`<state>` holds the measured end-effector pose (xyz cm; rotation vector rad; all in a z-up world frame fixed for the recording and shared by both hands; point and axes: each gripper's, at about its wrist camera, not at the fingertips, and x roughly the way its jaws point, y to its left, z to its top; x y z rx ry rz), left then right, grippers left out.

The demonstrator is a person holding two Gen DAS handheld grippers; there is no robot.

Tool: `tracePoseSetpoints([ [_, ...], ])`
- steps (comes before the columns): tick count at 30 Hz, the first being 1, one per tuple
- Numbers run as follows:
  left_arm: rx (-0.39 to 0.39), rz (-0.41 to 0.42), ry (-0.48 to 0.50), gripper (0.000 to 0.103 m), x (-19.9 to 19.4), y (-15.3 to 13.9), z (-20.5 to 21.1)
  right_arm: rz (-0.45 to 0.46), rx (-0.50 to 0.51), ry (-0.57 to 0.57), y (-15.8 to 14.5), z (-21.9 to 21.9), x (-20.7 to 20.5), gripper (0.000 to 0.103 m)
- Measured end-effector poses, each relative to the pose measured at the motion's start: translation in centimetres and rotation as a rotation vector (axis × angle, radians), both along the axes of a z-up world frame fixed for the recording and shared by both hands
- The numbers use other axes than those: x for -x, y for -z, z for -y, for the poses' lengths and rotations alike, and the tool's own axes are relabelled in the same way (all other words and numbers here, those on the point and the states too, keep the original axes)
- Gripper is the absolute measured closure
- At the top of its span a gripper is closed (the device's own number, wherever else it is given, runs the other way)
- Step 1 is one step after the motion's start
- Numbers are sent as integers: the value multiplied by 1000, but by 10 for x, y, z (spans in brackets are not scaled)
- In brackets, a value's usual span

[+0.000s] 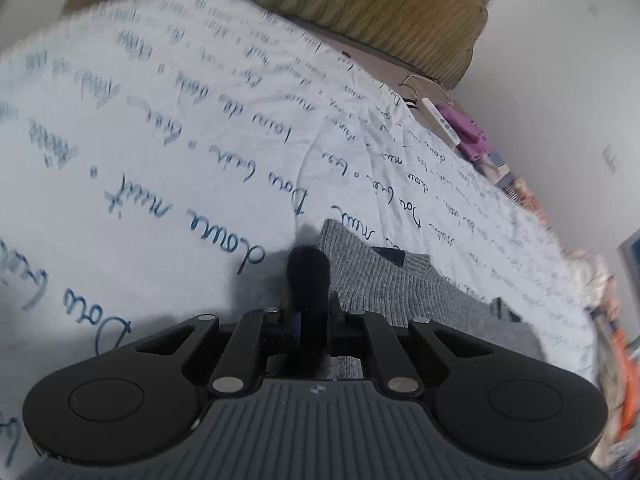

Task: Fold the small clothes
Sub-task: 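Grasp the folded sweater edge with the right tool while the left tool grasps it too, then lift the folded grey sweater off the bed with both closed tools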

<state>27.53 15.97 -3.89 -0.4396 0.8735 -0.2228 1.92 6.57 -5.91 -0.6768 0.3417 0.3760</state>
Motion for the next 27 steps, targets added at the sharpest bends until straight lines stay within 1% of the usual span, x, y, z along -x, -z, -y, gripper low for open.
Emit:
tracePoseSetpoints([
  [5,-201,77,10,94,14,-34,33,60,-80,14,-19,25,7,96],
  [9,-309,127,20,94,25,-55,63,85,-138,40,-32,48,14,96],
  [11,-351,143,24,94,29,-65,77,91,-162,54,-36,57,18,96],
  [15,-406,156,34,94,34,-77,102,91,-223,83,-46,78,25,96],
  [22,-452,180,39,94,41,-96,136,84,-320,131,-60,117,39,96],
  [27,-488,202,46,94,46,-104,162,85,-366,153,-64,135,46,97],
])
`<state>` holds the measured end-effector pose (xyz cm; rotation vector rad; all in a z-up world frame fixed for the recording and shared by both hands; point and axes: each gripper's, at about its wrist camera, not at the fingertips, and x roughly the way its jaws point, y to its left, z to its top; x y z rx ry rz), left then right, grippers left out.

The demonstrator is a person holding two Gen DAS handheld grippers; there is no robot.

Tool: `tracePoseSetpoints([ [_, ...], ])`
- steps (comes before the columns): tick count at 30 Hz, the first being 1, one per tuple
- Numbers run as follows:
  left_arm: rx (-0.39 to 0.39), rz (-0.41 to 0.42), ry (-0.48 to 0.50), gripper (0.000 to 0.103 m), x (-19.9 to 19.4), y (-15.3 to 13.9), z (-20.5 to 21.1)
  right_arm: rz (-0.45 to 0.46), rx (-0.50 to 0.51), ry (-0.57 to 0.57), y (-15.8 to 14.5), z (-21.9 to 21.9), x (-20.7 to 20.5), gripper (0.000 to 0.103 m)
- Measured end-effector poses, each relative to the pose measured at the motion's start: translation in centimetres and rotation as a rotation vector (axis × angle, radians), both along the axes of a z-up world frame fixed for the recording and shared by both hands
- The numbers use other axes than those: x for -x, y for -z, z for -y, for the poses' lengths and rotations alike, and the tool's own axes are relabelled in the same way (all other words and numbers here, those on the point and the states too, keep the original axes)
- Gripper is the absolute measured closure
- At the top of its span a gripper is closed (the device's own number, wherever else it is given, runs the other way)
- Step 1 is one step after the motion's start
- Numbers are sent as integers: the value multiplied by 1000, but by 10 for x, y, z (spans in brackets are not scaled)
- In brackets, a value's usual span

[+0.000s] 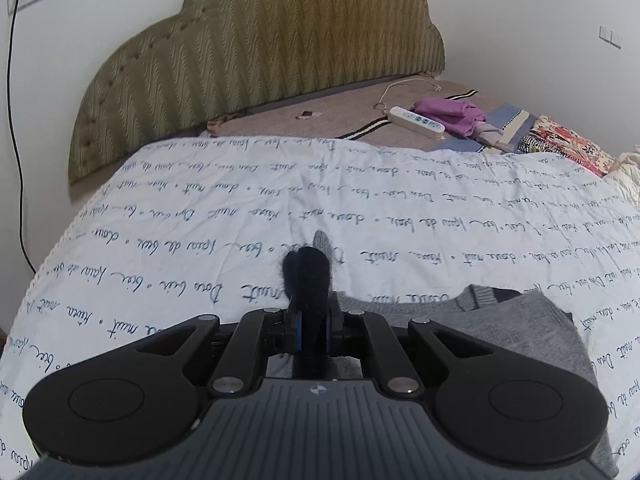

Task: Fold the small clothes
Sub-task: 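Lift the folded grey sweater off the bed with both closed tools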

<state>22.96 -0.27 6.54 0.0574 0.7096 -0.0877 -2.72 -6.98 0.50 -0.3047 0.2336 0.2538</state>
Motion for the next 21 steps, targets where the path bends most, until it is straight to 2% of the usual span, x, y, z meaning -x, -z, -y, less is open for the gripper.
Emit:
tracePoseSetpoints([
  [6,-82,24,22,94,6,-6,38,-8,-55,19,-2,24,10,97],
  [21,-97,49,107,94,13,-12,126,-45,-202,91,-4,88,24,97],
])
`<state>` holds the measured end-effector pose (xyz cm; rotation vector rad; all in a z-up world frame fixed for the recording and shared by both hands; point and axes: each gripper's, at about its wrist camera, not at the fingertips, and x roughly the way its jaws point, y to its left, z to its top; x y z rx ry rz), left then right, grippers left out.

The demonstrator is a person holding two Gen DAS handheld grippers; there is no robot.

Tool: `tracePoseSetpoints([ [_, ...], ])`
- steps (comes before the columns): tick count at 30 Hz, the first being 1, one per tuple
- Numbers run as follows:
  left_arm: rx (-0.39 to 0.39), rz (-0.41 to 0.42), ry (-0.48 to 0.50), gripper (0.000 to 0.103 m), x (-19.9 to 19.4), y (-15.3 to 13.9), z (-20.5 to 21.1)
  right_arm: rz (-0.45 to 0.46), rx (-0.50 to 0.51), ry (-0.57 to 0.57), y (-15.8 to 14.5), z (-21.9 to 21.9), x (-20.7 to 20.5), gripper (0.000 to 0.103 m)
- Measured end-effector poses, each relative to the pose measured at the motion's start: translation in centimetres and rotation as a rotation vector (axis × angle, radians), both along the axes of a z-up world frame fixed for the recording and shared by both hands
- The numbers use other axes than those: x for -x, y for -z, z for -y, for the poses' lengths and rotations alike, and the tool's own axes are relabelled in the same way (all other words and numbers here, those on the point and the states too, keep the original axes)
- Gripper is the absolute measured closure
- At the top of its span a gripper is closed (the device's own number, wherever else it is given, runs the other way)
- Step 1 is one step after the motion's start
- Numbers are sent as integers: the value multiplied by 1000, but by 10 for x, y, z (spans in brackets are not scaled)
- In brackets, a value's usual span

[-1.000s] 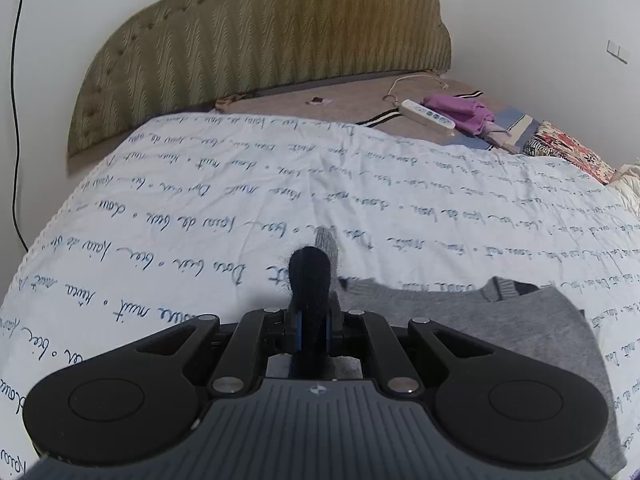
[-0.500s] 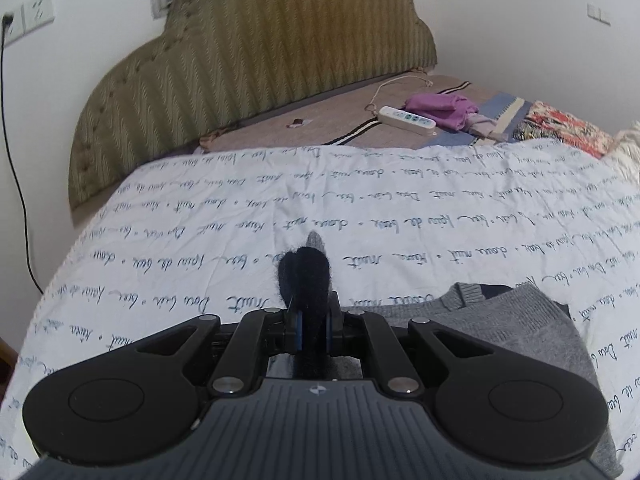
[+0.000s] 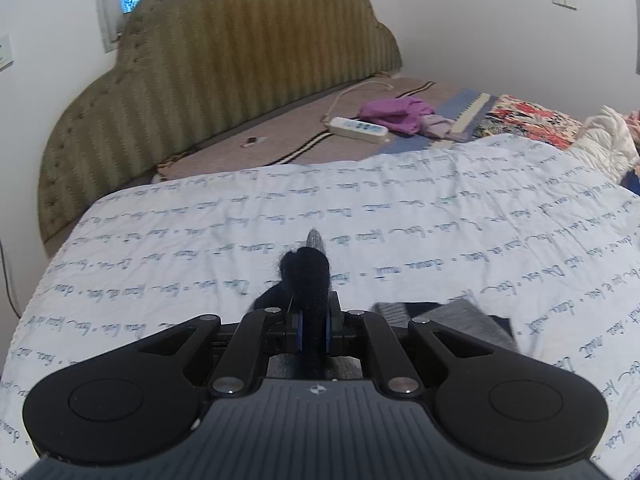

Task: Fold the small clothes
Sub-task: 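Lift the folded grey sweater off the bed with both closed tools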

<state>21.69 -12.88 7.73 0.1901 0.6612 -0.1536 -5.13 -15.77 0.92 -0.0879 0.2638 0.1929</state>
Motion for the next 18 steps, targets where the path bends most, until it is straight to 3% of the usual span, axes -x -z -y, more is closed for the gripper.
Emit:
tracePoseSetpoints([
  [7,5,-20,54,94,-4,12,45,-39,-68,44,5,31,7,97],
  [18,-23,-97,106,94,-20,56,103,-146,-249,94,25,77,3,97],
])
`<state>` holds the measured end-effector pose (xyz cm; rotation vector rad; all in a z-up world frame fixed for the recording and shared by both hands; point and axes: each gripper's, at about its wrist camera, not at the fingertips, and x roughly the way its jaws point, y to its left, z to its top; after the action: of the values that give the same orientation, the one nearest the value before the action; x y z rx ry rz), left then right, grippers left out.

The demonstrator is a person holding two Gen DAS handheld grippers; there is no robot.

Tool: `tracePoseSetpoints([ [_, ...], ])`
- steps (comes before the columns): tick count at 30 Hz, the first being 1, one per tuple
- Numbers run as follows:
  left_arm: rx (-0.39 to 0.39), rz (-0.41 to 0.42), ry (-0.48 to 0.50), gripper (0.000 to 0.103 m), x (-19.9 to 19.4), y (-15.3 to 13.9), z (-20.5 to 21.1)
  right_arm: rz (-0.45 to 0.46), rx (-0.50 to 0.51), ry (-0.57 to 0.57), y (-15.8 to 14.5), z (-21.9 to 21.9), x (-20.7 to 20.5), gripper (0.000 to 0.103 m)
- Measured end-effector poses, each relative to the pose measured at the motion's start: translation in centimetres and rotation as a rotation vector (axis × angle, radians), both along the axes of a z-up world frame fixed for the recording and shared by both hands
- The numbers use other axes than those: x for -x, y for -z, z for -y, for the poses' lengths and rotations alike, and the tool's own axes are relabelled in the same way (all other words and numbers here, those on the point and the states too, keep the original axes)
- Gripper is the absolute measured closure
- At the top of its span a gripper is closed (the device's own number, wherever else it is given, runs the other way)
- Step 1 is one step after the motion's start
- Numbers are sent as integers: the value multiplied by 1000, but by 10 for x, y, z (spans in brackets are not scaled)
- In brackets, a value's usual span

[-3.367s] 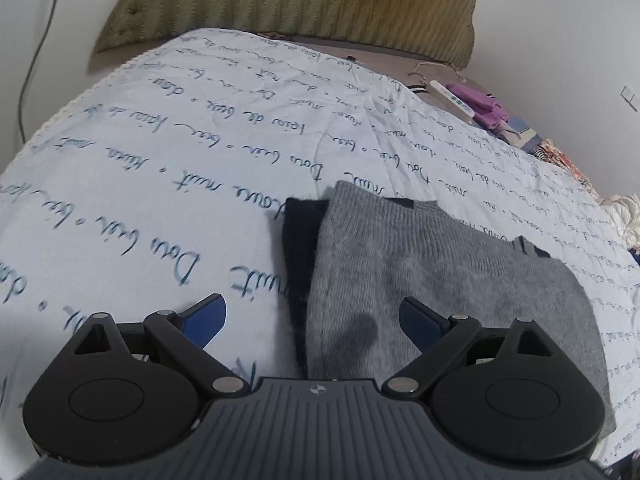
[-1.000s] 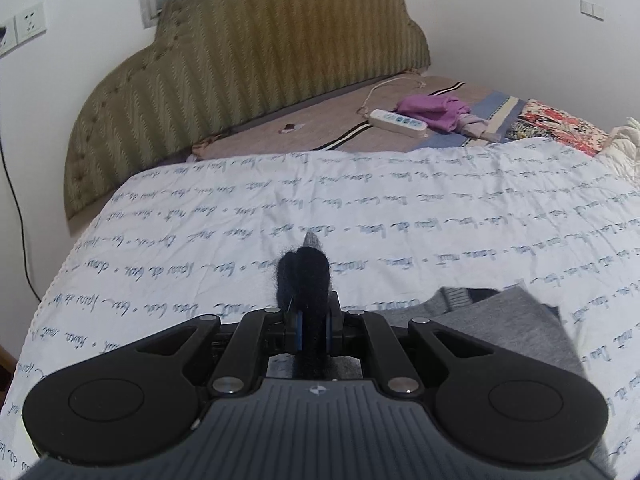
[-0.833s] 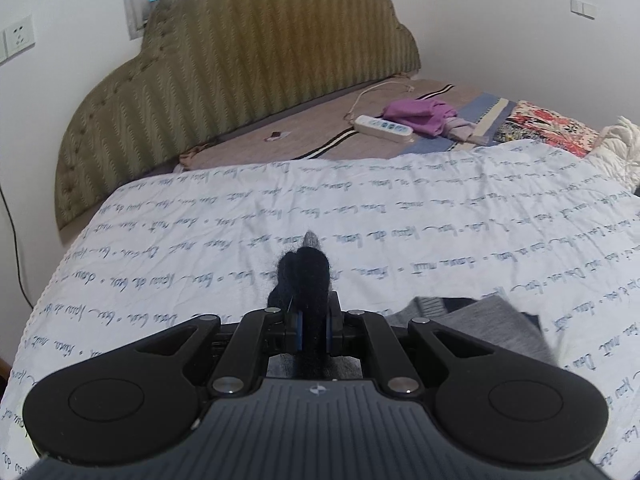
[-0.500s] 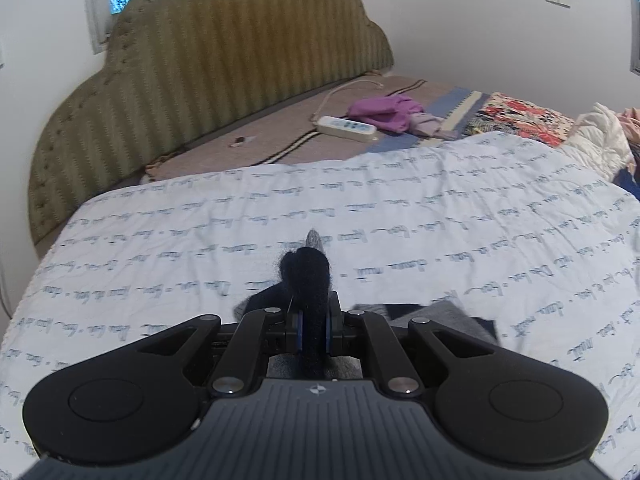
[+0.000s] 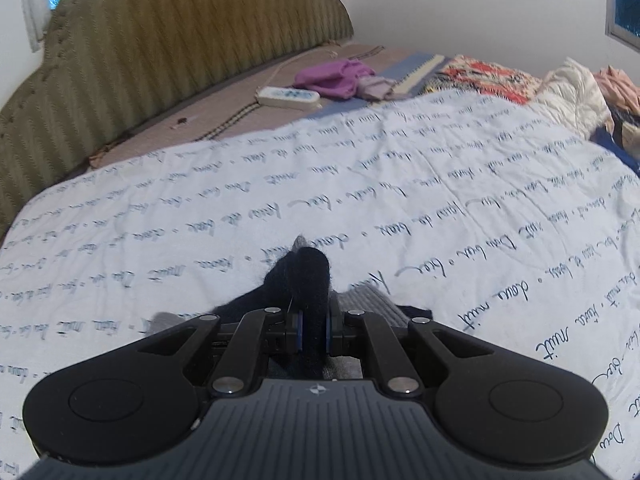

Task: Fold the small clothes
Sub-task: 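Lift the folded grey sweater off the bed with both closed tools, then roll both tools to turn the held sweater over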

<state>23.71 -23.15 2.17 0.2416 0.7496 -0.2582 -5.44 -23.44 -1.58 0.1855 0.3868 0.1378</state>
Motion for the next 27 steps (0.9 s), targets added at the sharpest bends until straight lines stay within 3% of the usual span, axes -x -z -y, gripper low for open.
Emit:
tracePoseSetpoints([
  [17,-21,-77,38,91,-11,38,36,-128,-191,-3,26,30,-5,96],
  [18,-20,-83,43,88,-11,40,36,-135,-203,-2,27,31,-6,96],
  [19,-13,-87,50,75,-10,40,36,-142,-214,1,28,33,-6,96],
  [20,-3,-89,57,73,-10,39,36,-151,-223,2,29,34,-7,96],
  [22,11,-81,63,48,-9,36,36,-166,-235,-1,31,35,-8,95],
  [24,-2,-35,59,32,-6,32,36,-179,-244,0,33,37,-9,95],
  [27,-57,29,58,25,-1,25,35,-189,-263,2,35,40,-9,95],
])
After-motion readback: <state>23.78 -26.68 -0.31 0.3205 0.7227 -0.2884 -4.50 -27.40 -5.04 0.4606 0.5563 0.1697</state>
